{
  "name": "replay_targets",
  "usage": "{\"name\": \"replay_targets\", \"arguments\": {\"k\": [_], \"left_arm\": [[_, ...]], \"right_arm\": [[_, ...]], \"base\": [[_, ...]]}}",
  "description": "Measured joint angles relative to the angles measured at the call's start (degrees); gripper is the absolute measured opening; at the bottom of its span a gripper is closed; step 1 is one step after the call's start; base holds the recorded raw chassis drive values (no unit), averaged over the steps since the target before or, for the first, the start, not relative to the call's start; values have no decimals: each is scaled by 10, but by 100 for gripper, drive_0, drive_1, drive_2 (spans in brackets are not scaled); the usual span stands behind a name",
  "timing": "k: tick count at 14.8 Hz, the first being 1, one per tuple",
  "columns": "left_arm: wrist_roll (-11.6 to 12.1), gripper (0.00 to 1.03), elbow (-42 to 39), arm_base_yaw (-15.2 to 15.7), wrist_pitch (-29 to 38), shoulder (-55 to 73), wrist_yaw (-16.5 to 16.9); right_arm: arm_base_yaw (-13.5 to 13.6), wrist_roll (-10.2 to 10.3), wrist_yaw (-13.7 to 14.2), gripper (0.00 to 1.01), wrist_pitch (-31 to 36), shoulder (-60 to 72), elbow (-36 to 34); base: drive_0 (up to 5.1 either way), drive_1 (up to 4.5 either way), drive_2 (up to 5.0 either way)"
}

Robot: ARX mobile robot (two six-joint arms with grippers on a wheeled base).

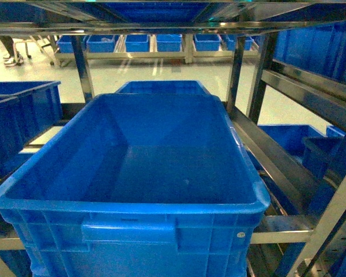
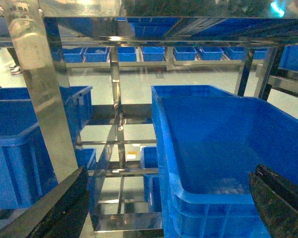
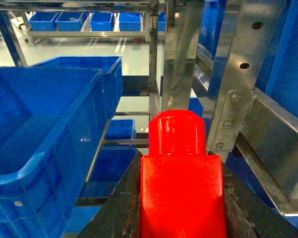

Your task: Pick red block from blue box to shelf

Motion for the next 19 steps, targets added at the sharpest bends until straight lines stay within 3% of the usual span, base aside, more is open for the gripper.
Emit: {"name": "replay_targets", "arguments": {"k": [15,16,17,18,19], "left_arm": [[0,98,0,0,0,0,0],[0,98,0,0,0,0,0],[0,98,0,0,0,0,1],[0,98,0,0,0,0,0],[0,98,0,0,0,0,0]], "right_arm": [[1,1,7,27,-6,0,0],[42,30,122,27,-80,7,21],[56,49,194,27,-95,16,26],[56,61,254,27,-93,19,26],[57,70,264,27,-88,21,26]], "base": [[0,0,0],[0,0,0],[0,0,0],[0,0,0],[0,0,0]]}}
